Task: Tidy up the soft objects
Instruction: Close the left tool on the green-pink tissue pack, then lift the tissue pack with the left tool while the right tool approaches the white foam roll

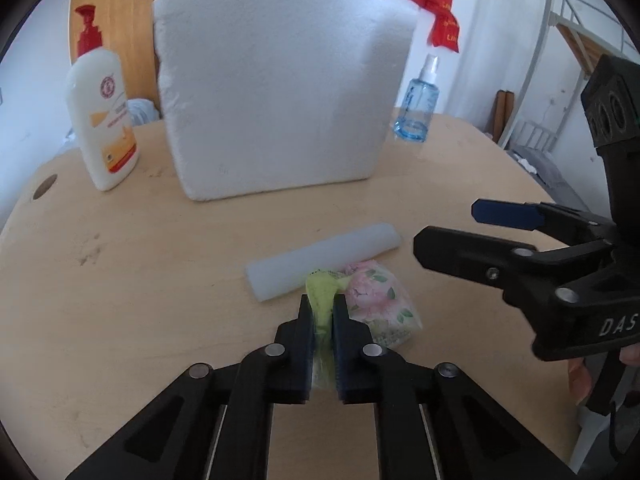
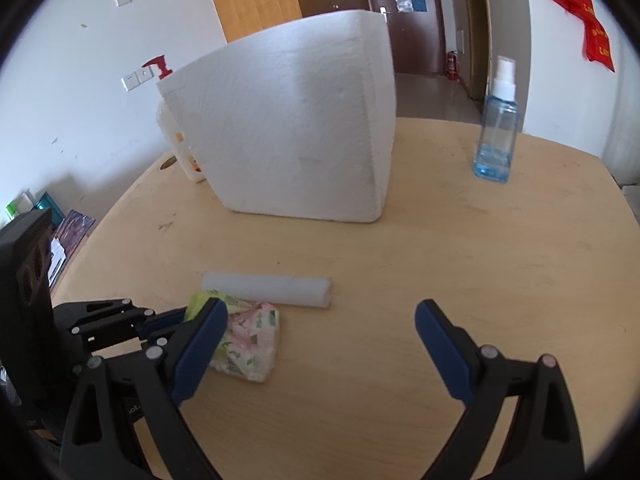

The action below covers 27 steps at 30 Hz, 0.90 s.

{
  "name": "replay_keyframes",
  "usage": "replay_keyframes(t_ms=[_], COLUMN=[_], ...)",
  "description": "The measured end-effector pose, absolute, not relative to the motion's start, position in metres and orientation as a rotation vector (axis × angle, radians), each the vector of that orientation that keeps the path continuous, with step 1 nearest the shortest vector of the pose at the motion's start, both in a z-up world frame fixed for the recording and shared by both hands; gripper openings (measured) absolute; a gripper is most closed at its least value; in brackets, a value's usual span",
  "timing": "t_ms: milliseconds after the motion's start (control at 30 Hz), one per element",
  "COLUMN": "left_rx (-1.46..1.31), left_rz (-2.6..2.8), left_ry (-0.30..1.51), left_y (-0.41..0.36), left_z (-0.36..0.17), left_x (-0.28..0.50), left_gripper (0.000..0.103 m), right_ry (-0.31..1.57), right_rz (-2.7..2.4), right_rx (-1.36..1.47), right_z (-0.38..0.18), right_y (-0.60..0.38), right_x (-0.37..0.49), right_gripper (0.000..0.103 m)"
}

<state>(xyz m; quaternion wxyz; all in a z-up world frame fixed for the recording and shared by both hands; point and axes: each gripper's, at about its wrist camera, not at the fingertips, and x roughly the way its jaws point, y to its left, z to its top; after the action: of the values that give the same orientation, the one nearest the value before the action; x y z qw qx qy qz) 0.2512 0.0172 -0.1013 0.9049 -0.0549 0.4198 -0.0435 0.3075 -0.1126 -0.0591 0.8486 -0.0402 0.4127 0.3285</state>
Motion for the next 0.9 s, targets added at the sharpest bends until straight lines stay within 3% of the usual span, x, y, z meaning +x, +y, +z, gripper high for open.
replay_keyframes(t_ms=[900], left_rx=[-0.221], left_rz=[0.021], left_ry=[0.764], left_y=[0.116], left_z=[-0.075], left_x=[0.216], left_gripper=[0.008], right_ry=[0.933], right_rz=[0.755], right_rx=[-0.169], right_z=[-0.079], right_y=[-0.043], right_x=[0.31], right_gripper=[0.097])
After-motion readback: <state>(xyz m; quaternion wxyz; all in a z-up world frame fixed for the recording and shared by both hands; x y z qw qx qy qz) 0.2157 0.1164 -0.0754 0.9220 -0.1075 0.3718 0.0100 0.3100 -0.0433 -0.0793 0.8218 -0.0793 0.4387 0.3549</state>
